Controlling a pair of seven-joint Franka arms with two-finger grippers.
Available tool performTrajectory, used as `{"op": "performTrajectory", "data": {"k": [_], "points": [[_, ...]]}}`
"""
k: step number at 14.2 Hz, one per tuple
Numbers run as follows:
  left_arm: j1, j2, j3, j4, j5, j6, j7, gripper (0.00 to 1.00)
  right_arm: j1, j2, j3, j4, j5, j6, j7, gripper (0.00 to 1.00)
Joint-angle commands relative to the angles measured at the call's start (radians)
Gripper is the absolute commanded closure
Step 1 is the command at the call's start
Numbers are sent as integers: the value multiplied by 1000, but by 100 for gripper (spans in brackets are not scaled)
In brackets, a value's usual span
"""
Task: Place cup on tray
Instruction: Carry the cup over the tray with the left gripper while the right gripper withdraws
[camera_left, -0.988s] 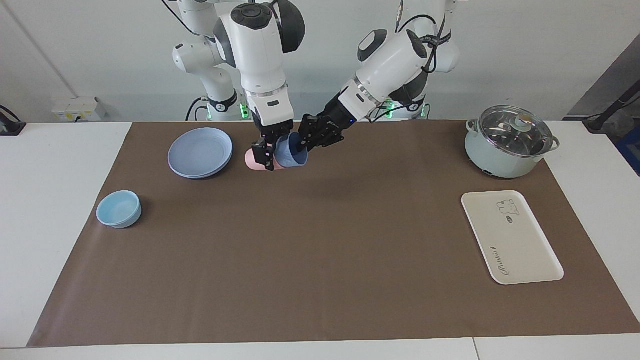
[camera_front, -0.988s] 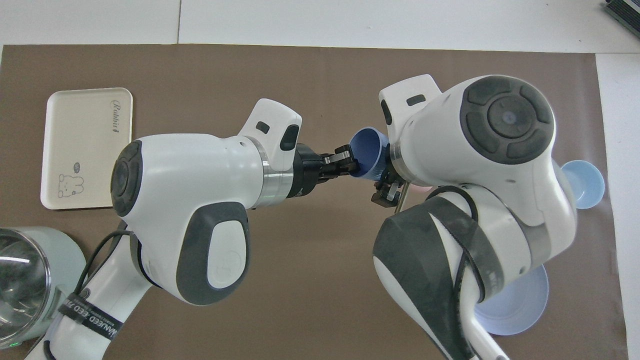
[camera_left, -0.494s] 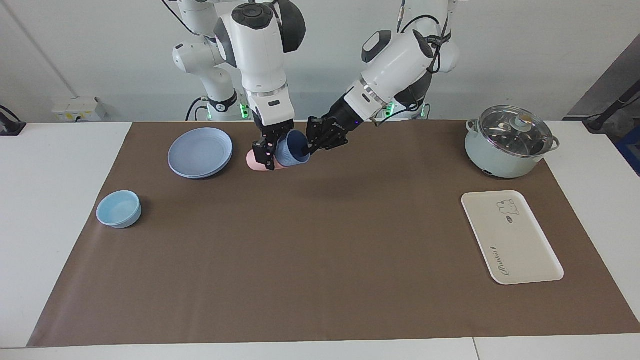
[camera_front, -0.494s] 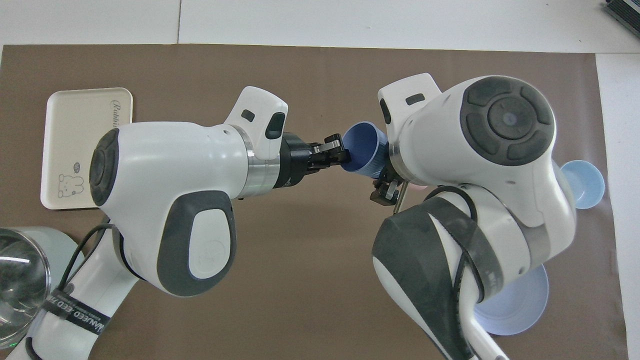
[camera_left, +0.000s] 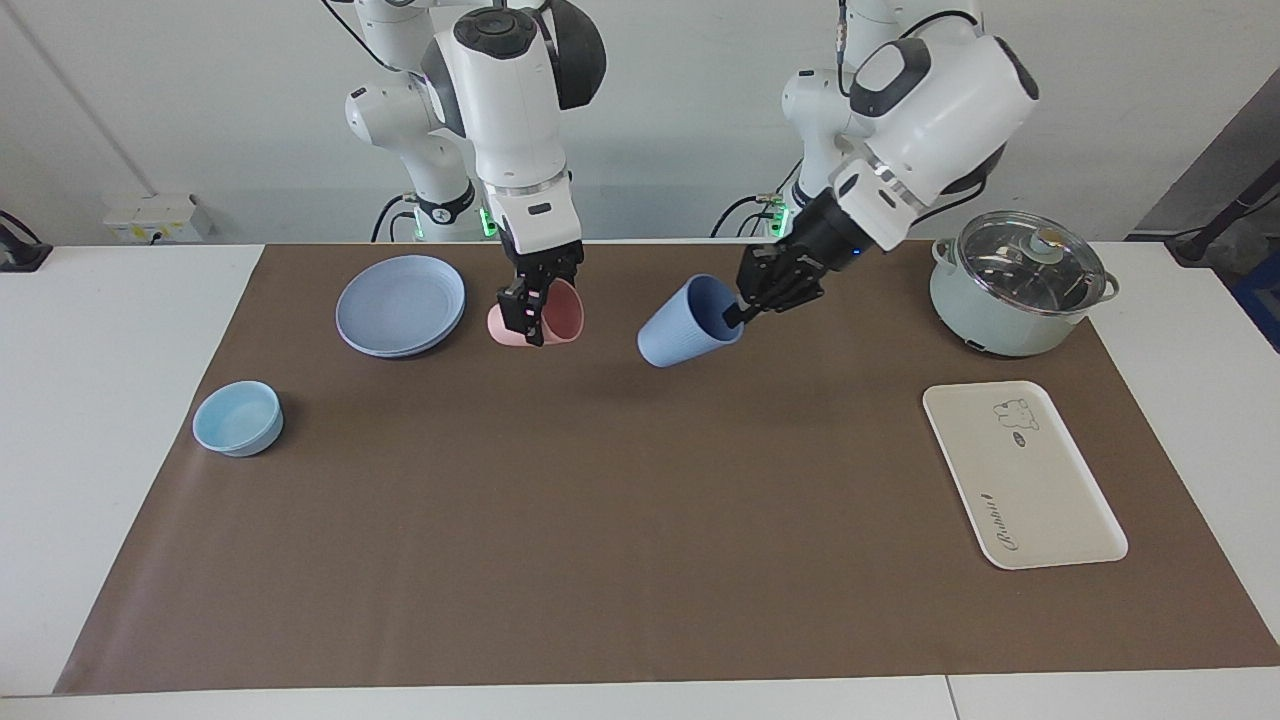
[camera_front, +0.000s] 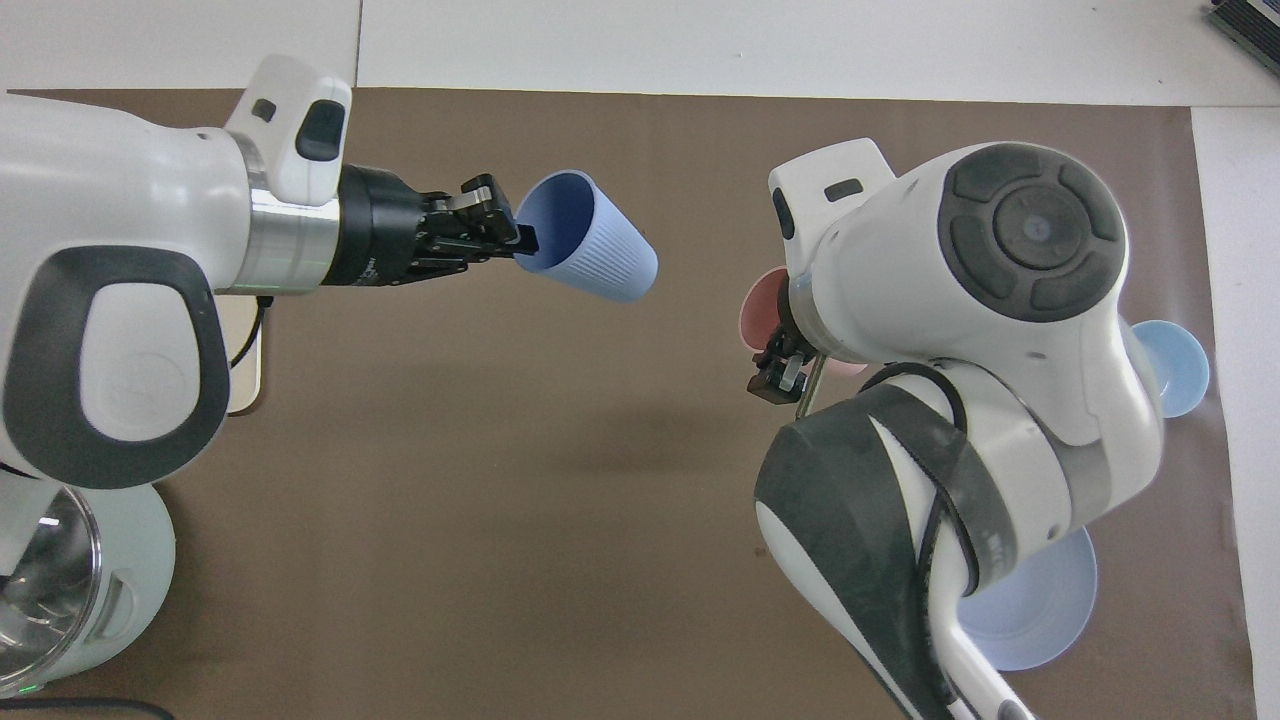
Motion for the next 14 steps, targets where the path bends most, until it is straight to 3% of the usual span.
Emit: {"op": "performTrajectory", "data": {"k": [1, 3, 6, 9, 11, 14], "points": [[99, -9, -6, 0, 106, -52, 106, 100, -20, 1, 4, 11, -7, 7, 16, 100], [187, -12, -6, -9, 228, -62, 214, 100, -70, 7, 2, 10, 16, 55, 8, 100], [314, -32, -6, -69, 351, -50, 460, 100, -168, 16, 2, -3, 177, 144, -79, 100], [437, -53, -6, -164, 356, 68, 675, 100, -273, 16, 2, -27, 327, 198, -214, 100], [488, -29, -6, -185, 358, 130, 745, 100, -349, 14, 2, -53, 411, 213, -284, 100], [532, 25, -6, -234, 358, 294, 787, 100, -457, 43, 2, -128, 675, 306, -599, 100]]}}
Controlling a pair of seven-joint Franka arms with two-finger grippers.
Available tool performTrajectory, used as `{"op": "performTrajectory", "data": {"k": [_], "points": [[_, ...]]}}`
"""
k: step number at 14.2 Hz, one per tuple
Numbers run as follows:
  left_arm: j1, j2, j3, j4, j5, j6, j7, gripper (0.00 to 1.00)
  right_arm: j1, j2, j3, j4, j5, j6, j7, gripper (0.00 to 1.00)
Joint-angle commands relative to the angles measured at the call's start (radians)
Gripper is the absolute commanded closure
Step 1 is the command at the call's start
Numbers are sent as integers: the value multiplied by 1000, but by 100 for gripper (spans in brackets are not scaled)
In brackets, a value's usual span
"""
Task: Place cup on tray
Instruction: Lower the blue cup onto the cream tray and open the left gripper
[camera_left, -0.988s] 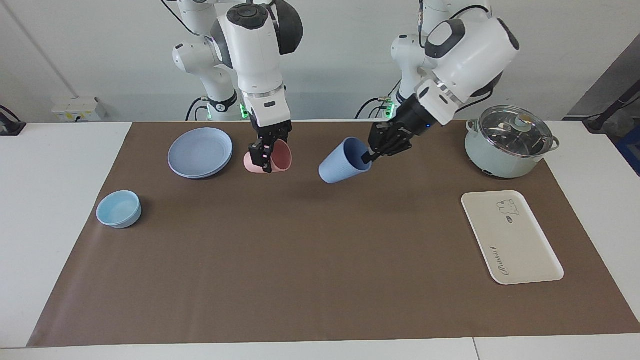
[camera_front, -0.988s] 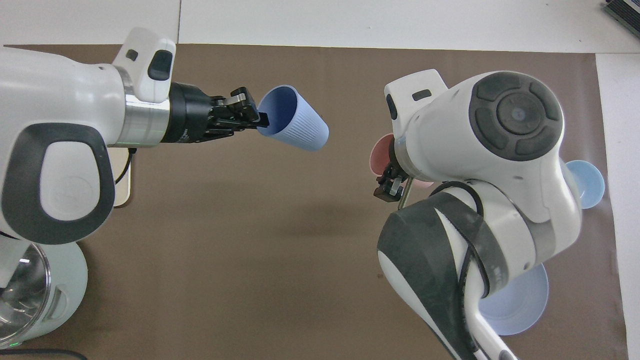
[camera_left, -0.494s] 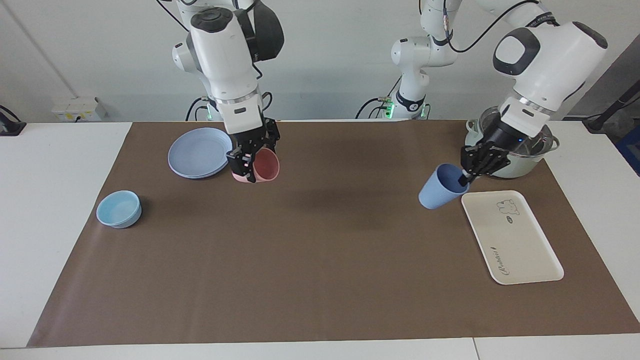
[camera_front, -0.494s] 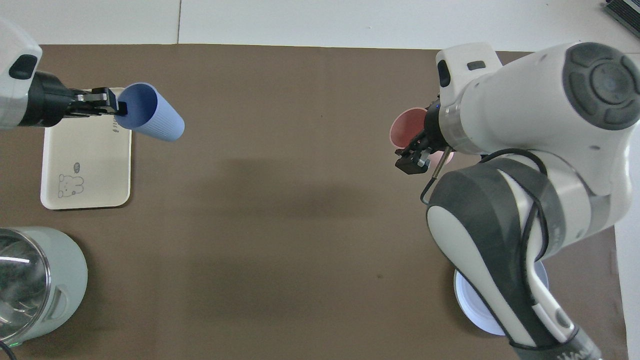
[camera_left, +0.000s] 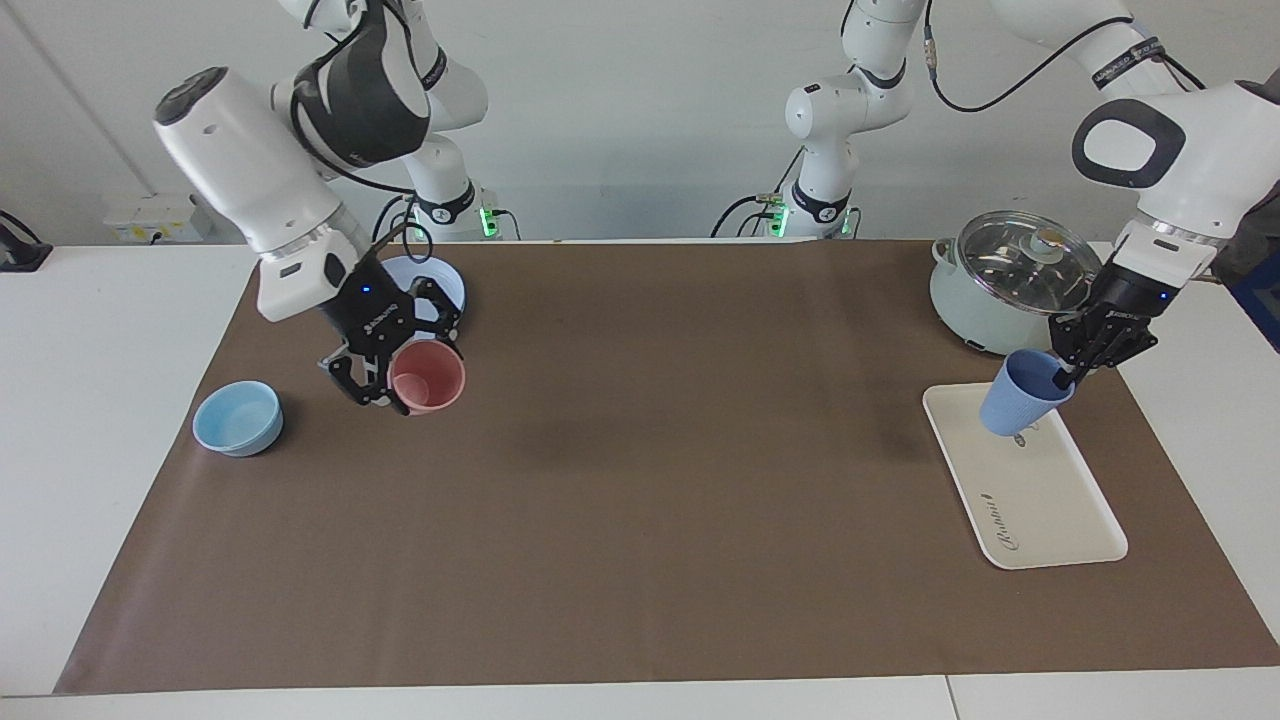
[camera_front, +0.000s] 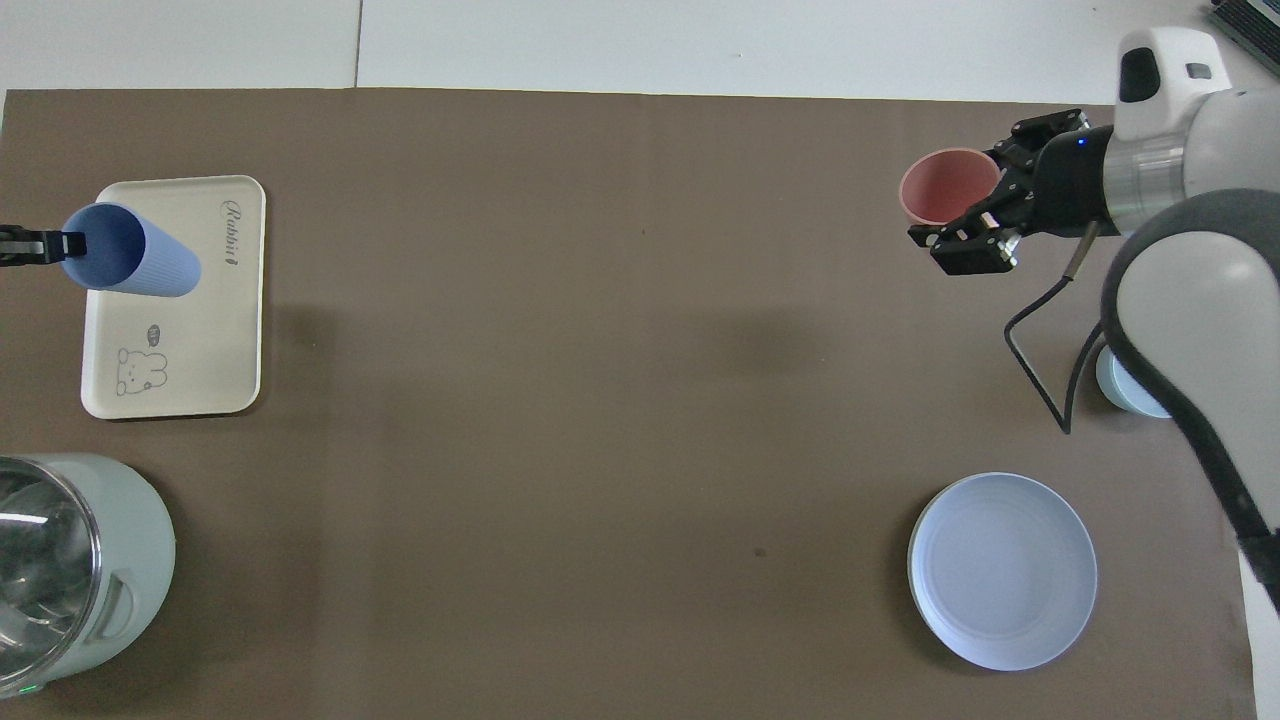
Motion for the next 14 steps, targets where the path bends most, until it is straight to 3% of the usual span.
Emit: {"op": "performTrajectory", "data": {"k": [1, 3, 7, 11, 14], "points": [[28, 36, -15, -81, 25, 192, 22, 100, -88, 52, 12, -85, 301, 115, -345, 100], [49, 61, -15, -114, 25, 284, 33, 100, -120, 107, 10, -86, 455, 131, -521, 100], [68, 104, -15, -135, 21, 338, 33, 100, -161, 162, 12, -121, 628, 143, -757, 100], [85, 134, -17, -145, 2, 363, 25, 100, -230, 282, 12, -129, 889, 73, -1055, 100], [92, 147, -15, -145, -58, 351, -44, 100, -270, 284, 12, -180, 908, 31, -1095, 100]]}}
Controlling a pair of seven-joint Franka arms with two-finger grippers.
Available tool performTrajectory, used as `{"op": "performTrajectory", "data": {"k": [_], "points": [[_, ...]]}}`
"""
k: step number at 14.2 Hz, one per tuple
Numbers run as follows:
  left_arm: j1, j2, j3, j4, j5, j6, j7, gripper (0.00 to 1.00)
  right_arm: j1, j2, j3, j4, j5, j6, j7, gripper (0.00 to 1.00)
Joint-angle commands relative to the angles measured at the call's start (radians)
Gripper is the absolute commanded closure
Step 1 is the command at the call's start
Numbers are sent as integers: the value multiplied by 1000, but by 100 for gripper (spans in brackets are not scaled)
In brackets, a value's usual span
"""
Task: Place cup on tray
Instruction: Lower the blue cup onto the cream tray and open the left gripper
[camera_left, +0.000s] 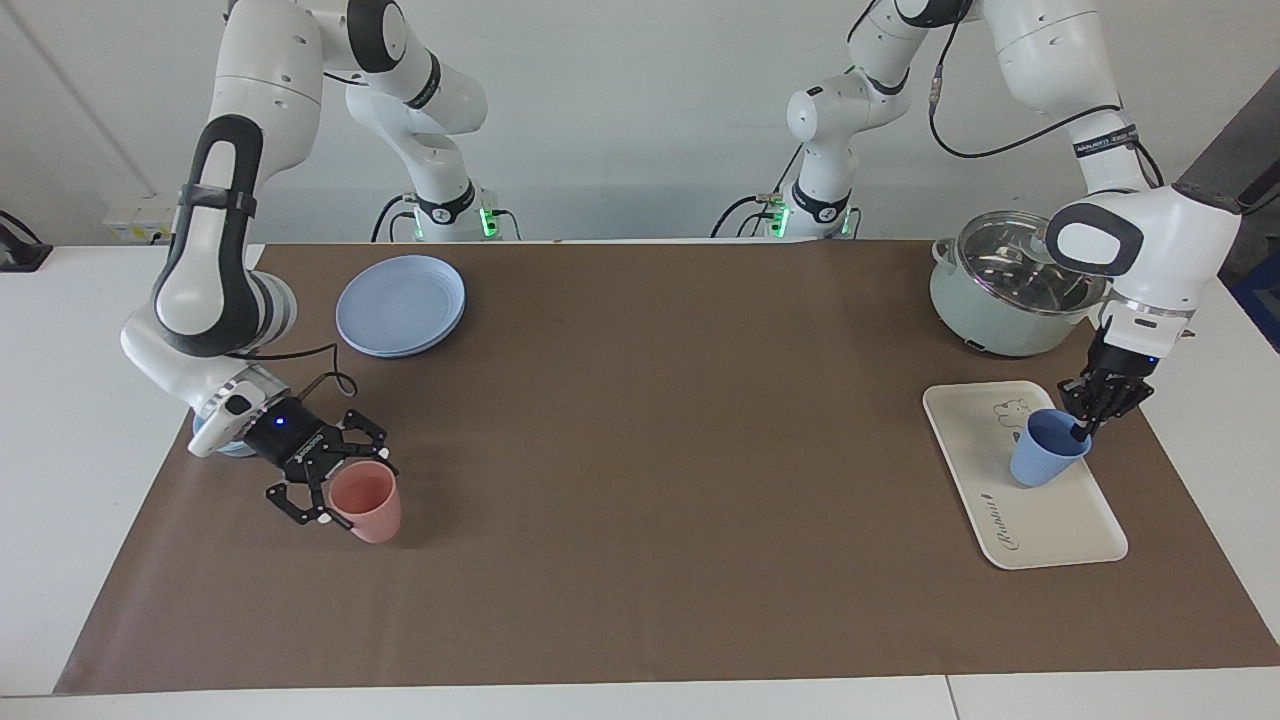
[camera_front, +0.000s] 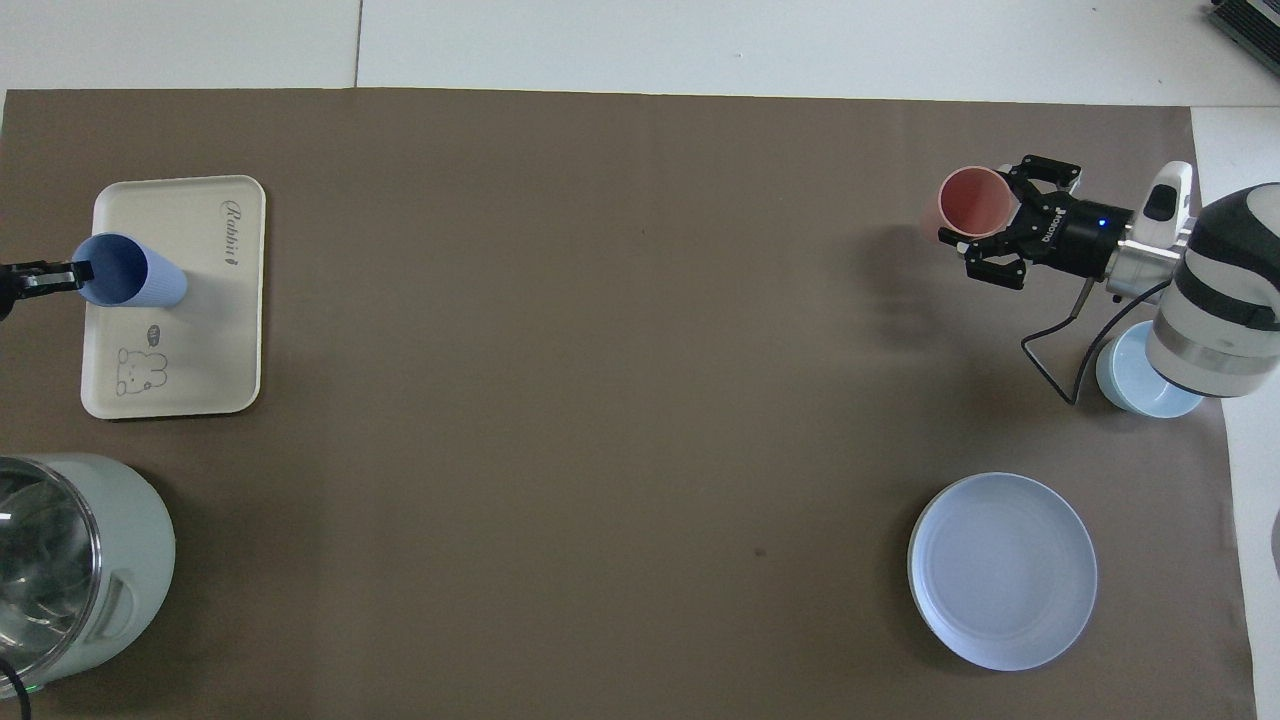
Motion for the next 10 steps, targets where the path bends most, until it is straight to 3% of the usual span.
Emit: {"op": "performTrajectory", "data": {"k": [1, 8, 9, 10], "points": [[16, 1, -13, -14, -33, 4, -55, 100, -44, -16, 12, -53, 49, -42, -55, 100], [24, -7, -13, -11, -33, -88, -138, 100, -48, -4, 12, -90, 132, -53, -141, 100], [25, -7, -11, -11, -33, -99, -138, 100, -50, -4, 12, -90, 132, -50, -141, 82], [25, -5, -11, -4, -33, -96, -139, 99, -50, -4, 11, -90, 130, -53, -141, 10]]}}
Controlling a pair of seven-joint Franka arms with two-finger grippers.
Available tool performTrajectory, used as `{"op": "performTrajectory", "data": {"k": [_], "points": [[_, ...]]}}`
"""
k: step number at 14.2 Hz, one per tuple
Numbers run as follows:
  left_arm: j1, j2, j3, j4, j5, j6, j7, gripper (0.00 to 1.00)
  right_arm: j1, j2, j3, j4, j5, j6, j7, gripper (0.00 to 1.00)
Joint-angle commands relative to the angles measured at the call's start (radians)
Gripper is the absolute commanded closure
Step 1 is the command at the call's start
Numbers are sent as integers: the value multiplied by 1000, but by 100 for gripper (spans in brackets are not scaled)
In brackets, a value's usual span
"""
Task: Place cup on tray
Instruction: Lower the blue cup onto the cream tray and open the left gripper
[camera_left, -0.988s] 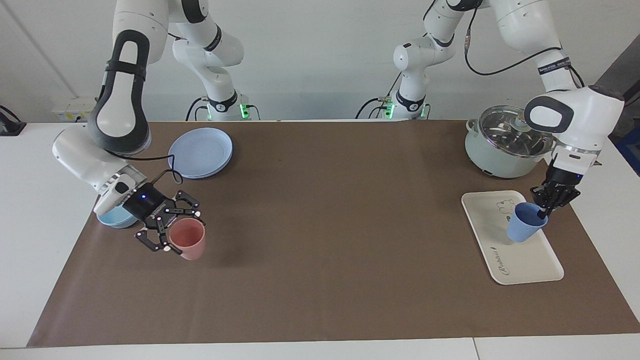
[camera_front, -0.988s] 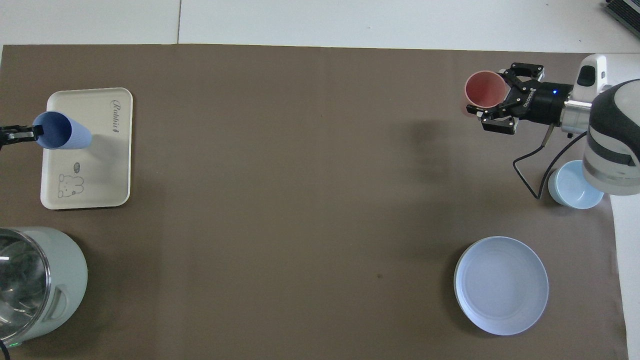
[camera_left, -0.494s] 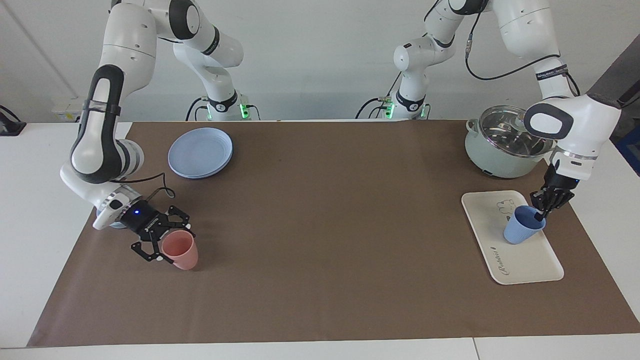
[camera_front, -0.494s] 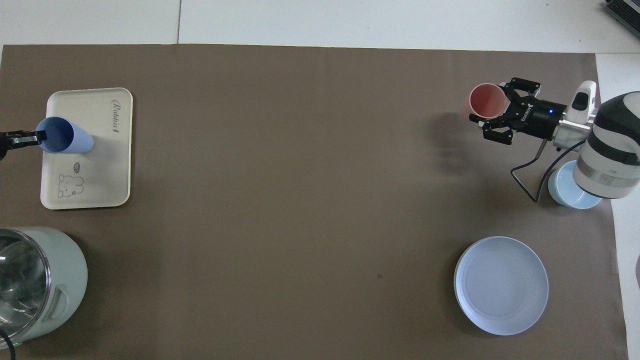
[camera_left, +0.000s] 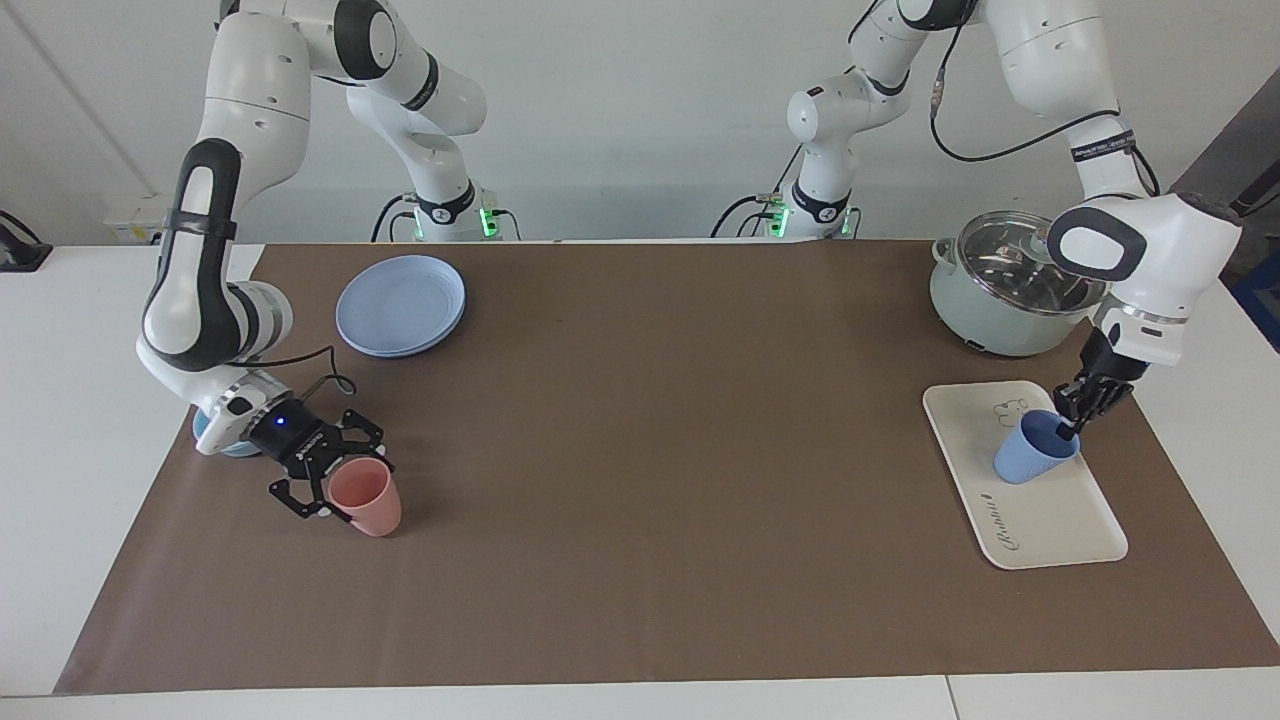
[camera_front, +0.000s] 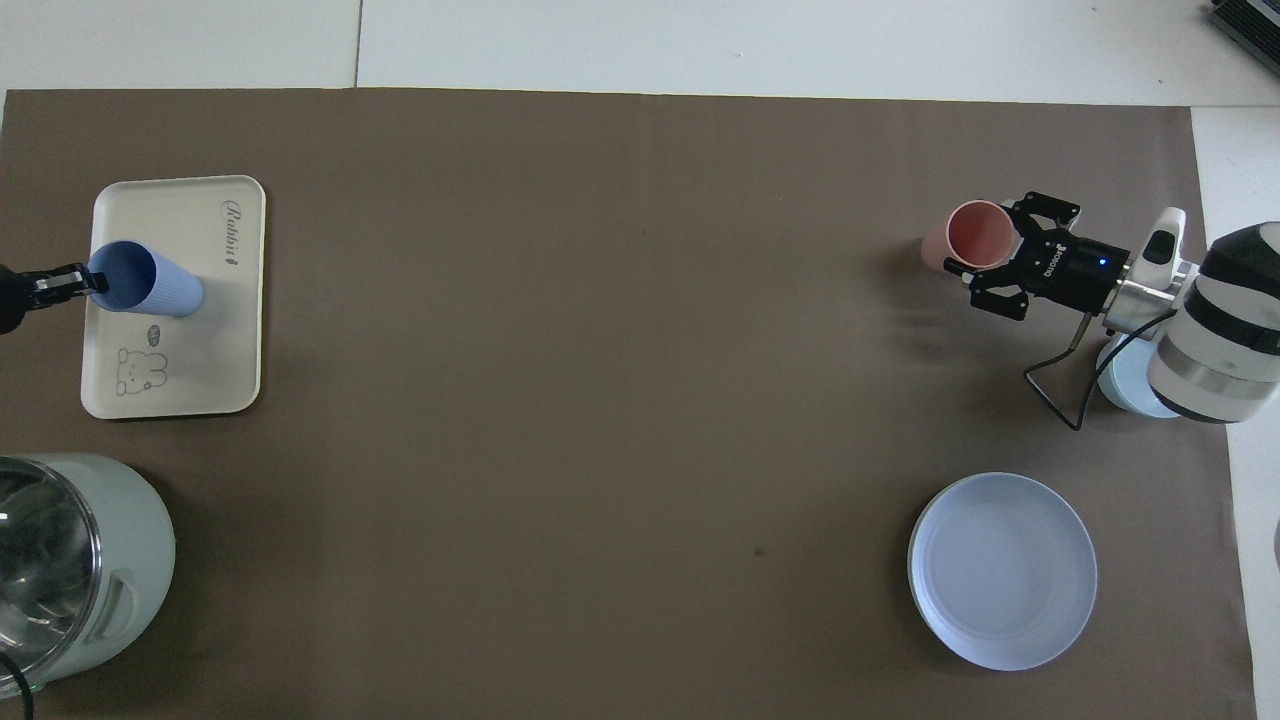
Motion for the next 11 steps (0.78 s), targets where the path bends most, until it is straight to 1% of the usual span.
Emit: {"op": "performTrajectory", "data": {"k": [1, 2, 3, 4, 5, 6, 7, 8, 9, 11], "points": [[16, -9, -8, 6, -9, -29, -6, 76, -12, -10, 7, -16, 33, -4, -32, 0], [18, -8, -6, 21, -9, -31, -5, 53, -12, -10, 7, -16, 33, -4, -32, 0], [28, -6, -6, 33, -5, -37, -5, 50, -12, -10, 7, -16, 33, -4, -32, 0], [39, -6, -6, 35, 1, -37, -3, 42, -12, -10, 7, -16, 33, -4, -32, 0], [42, -8, -6, 38, 1, -37, -3, 32, -12, -10, 7, -16, 33, -4, -32, 0], [42, -9, -6, 49, 3, -38, -5, 19, -12, -10, 7, -16, 33, -5, -32, 0], [39, -12, -6, 64, 3, -49, -6, 12, -12, -10, 7, -15, 33, -9, -32, 0], [33, -17, -6, 89, 4, -99, -6, 10, -14, -11, 7, -13, 33, -13, -31, 0], [27, -18, -2, 125, 6, -177, -13, 10, -14, -11, 7, -10, 33, -21, -31, 0], [22, -17, -2, 231, 20, -350, -46, 10, -20, -14, 7, -7, 33, -47, -28, 0]]}}
